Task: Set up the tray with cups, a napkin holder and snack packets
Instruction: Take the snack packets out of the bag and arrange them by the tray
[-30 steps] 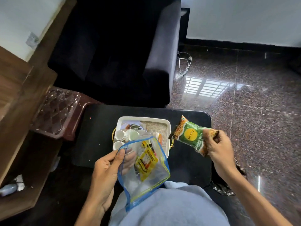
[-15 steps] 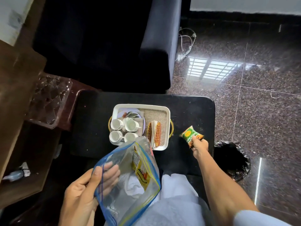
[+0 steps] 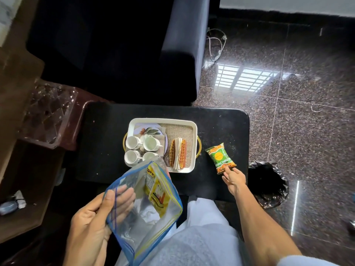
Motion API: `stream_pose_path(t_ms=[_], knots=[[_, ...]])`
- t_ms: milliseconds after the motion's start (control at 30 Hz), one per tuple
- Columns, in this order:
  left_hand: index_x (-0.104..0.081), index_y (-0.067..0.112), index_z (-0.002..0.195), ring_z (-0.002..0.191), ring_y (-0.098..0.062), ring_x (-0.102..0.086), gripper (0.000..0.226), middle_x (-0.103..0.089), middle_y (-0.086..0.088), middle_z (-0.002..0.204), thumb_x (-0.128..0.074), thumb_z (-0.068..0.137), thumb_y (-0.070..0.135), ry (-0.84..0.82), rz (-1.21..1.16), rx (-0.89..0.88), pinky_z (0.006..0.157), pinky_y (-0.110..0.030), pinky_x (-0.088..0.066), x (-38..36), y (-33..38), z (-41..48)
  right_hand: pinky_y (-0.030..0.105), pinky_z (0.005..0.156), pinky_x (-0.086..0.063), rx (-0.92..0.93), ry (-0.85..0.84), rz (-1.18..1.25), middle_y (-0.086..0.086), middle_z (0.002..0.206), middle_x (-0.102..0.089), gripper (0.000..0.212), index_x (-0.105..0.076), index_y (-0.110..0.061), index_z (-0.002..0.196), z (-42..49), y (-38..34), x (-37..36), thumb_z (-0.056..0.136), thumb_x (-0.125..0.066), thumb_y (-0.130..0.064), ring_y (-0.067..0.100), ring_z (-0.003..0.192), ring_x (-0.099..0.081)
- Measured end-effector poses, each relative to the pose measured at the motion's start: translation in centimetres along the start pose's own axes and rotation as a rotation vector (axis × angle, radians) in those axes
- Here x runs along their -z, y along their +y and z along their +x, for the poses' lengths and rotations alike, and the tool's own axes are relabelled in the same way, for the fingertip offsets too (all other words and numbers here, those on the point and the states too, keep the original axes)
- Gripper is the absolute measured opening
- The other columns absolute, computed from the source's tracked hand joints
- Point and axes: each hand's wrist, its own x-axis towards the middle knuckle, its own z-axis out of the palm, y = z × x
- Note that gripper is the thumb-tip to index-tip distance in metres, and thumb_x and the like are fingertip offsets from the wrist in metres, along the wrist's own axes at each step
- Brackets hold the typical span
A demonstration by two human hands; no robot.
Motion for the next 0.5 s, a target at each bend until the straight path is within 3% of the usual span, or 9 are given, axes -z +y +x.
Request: stream_pose_path(t_ms=[133,300,433,500], knots=[[-0.082,0.011,0.095,0.094,-0.032,-0.079,0.029,-0.081,-0.02,0.098,-0.061,0.088,0.03,-0.064,-0.017,-0.002,0.076,-0.03,-0.065,0.2,0.0,1.4,0.039,0.1,-0.049,0.038,0.004,0.013,0.029,0.137,-0.055,0.051,-0.041,0.001,0.145,-2.7,0.1,2.0,0.098,-0.059,-0.001,0.037,0.128,-0.056],[-0.081,0.009,0.097,0.097,-0.03,-0.079,0.031,-0.081,-0.019,0.102,-0.063,0.088,0.033,-0.156,-0.046,-0.005,0.076,-0.026,-0.064,0.6,1.0,3.3,0.039,0.102,-0.051,0.283,-0.069,-0.101,0.02,0.122,-0.066,0.032,-0.06,0.0,0.127,-12.1,-1.8,2.1,0.098,-0.062,-0.013,0.028,0.112,-0.066],[-0.082,0.011,0.089,0.089,-0.026,-0.08,0.027,-0.082,-0.018,0.095,-0.065,0.085,0.033,-0.184,-0.08,-0.038,0.071,-0.023,-0.063,0.9,2.2,4.4,0.026,0.085,-0.059,0.659,-0.374,-0.109,0.015,0.1,-0.075,0.02,-0.071,-0.006,0.107,-24.4,-3.1,-0.2,0.09,-0.069,-0.018,0.015,0.087,-0.072],[-0.083,0.012,0.088,0.087,-0.025,-0.081,0.024,-0.082,-0.017,0.093,-0.065,0.089,0.028,-0.213,-0.094,-0.04,0.069,-0.021,-0.062,1.0,2.8,5.0,0.021,0.082,-0.057,0.892,-0.555,-0.29,0.008,0.097,-0.077,0.016,-0.074,-0.012,0.1,-30.1,-2.7,-1.5,0.09,-0.071,-0.023,0.013,0.089,-0.073]])
